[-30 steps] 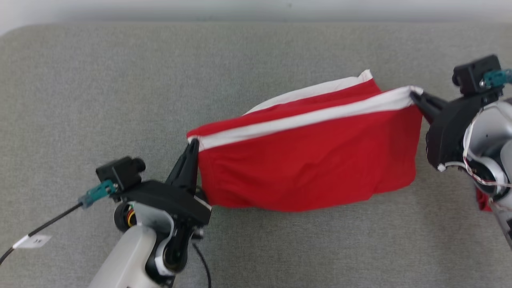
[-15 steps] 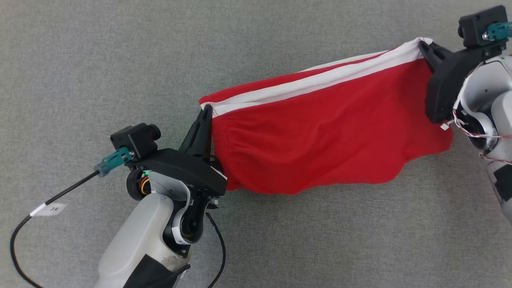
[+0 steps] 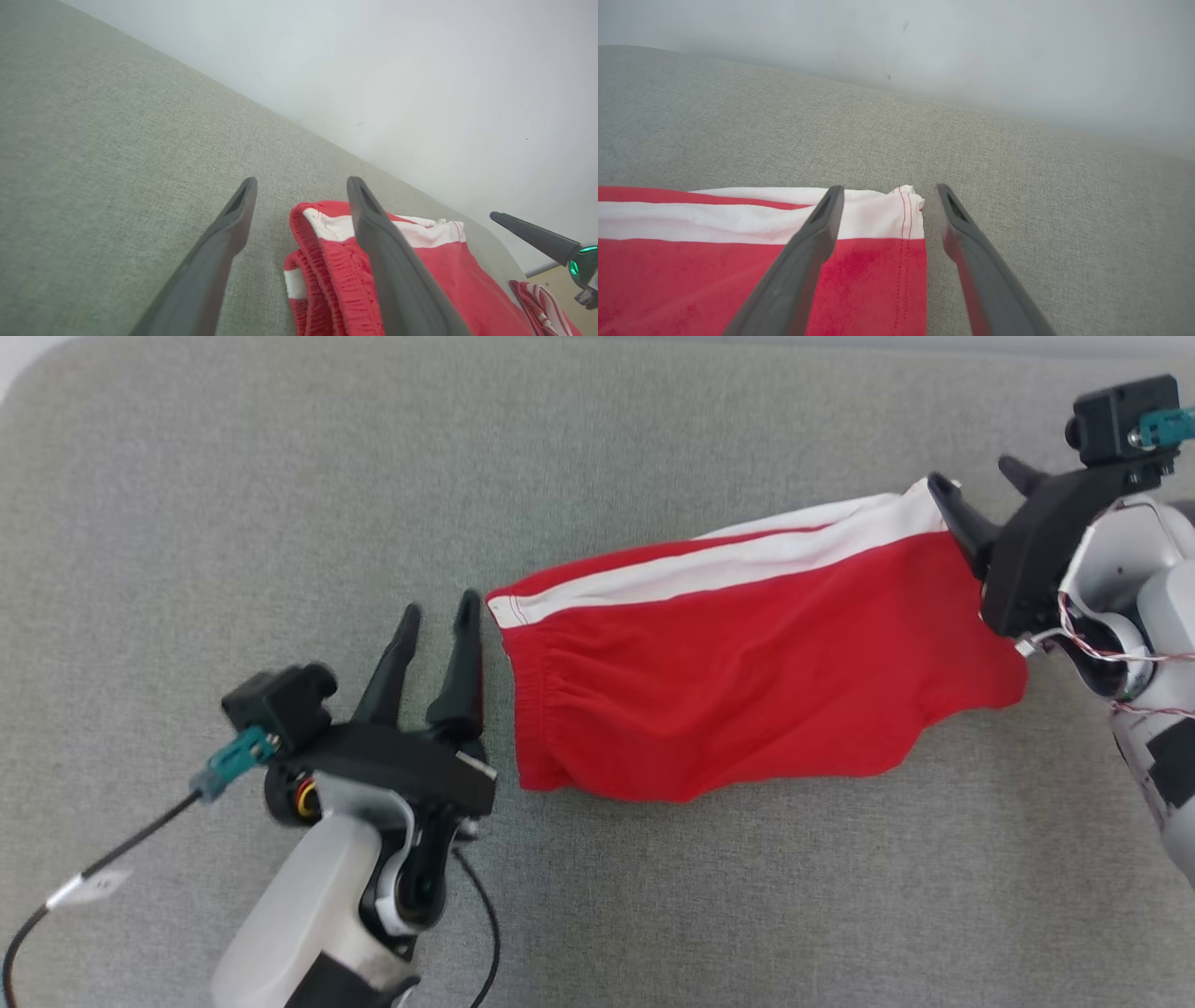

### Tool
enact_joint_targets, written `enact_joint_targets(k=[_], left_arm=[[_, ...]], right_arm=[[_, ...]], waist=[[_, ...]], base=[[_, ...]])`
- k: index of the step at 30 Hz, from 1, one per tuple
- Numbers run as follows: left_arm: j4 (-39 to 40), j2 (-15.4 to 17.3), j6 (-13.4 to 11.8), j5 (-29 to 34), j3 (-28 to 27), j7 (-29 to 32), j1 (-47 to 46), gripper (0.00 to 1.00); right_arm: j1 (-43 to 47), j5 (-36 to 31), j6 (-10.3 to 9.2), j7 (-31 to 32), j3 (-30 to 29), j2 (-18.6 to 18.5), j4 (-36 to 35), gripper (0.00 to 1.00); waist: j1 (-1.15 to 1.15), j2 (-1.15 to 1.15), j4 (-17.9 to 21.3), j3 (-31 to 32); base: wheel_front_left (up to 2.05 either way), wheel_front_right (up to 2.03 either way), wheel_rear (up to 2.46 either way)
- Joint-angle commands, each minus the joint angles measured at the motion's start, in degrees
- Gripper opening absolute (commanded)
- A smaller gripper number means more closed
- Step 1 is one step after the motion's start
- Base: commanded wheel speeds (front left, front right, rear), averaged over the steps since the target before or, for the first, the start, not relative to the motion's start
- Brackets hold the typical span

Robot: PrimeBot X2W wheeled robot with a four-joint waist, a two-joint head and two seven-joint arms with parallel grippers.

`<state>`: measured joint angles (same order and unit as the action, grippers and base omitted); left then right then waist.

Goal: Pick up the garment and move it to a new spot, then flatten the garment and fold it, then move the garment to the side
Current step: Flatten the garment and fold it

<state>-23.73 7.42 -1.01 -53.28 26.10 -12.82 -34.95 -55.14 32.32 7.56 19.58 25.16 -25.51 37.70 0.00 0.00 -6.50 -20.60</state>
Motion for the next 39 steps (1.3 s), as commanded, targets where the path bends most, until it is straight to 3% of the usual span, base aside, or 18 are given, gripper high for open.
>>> enact_joint_targets(k=[1,4,8,12,19,25,31,32,33,34,35,39], left_arm=[[-0.07,1.16,-0.26,2.05,-0.82,-1.40,2.62,1.00],[0.73,2.68,-0.92,6.07,-1.01,-2.15,4.30,1.00],[7.06,3.20,-2.04,16.70,-5.57,-2.32,10.62,1.00],[12.56,1.35,-1.54,25.58,-11.15,-2.34,18.65,1.00],[20.40,-3.29,1.69,36.16,-18.64,-2.35,29.18,1.00],[21.85,-4.54,3.95,38.26,-19.44,-2.36,34.17,1.00],[22.64,-4.58,3.50,36.04,-19.26,-2.36,35.02,1.00],[22.57,-4.57,3.37,35.90,-19.35,-2.36,35.07,1.00],[22.34,-4.58,3.30,35.71,-19.40,-2.36,35.10,1.00],[22.25,-4.58,3.30,35.63,-19.51,-2.36,35.02,1.00],[22.08,-4.58,3.25,35.48,-19.62,-2.36,35.01,1.00],[21.57,-4.58,3.47,34.92,-19.84,-2.37,35.40,1.00]], right_arm=[[2.10,2.28,-0.18,1.70,-0.08,-0.94,0.64,1.00],[3.55,4.05,-0.17,3.67,-0.64,-1.54,1.43,1.00],[7.14,6.34,-0.17,7.00,-2.47,-2.26,3.17,1.00],[10.05,6.19,-0.17,7.07,-4.91,-2.14,4.96,1.00],[11.86,4.56,-0.17,6.26,-8.74,-0.39,7.87,1.00],[11.25,1.61,-0.17,5.57,-10.40,0.98,10.43,1.00],[11.50,-1.10,-0.02,6.97,-10.57,4.09,13.27,1.00],[11.64,-1.14,0.00,7.25,-10.44,4.54,13.28,0.92],[11.77,-1.05,0.04,7.72,-10.20,4.95,13.24,0.43],[11.87,-1.06,0.06,7.96,-9.89,5.27,13.06,0.26],[11.95,-1.10,0.11,8.01,-9.75,5.48,12.84,0.00],[12.20,-2.07,-0.03,6.44,-9.95,3.61,11.49,0.00]], waist=[[0.00,0.00,0.34,3.71],[0.00,0.00,0.13,5.15],[0.00,0.00,-0.79,6.71],[0.00,0.00,-2.01,7.05],[0.00,0.00,-4.08,5.95],[0.00,0.00,-5.63,4.90],[0.00,0.00,-6.79,3.91],[0.00,0.00,-6.81,3.80],[0.00,0.00,-6.77,3.71],[0.00,0.00,-6.70,3.66],[0.00,0.00,-6.59,3.67],[0.00,0.00,-5.91,4.43]], base=[[0.00,0.00,0.00],[0.00,0.00,0.00],[0.00,0.00,0.00],[0.00,0.00,0.00],[0.00,0.00,0.00],[0.00,0.00,0.00],[0.00,0.00,0.00],[0.00,0.00,0.00],[0.00,0.00,0.00],[0.00,0.00,0.00],[0.00,0.00,0.00],[0.00,0.00,0.00]])
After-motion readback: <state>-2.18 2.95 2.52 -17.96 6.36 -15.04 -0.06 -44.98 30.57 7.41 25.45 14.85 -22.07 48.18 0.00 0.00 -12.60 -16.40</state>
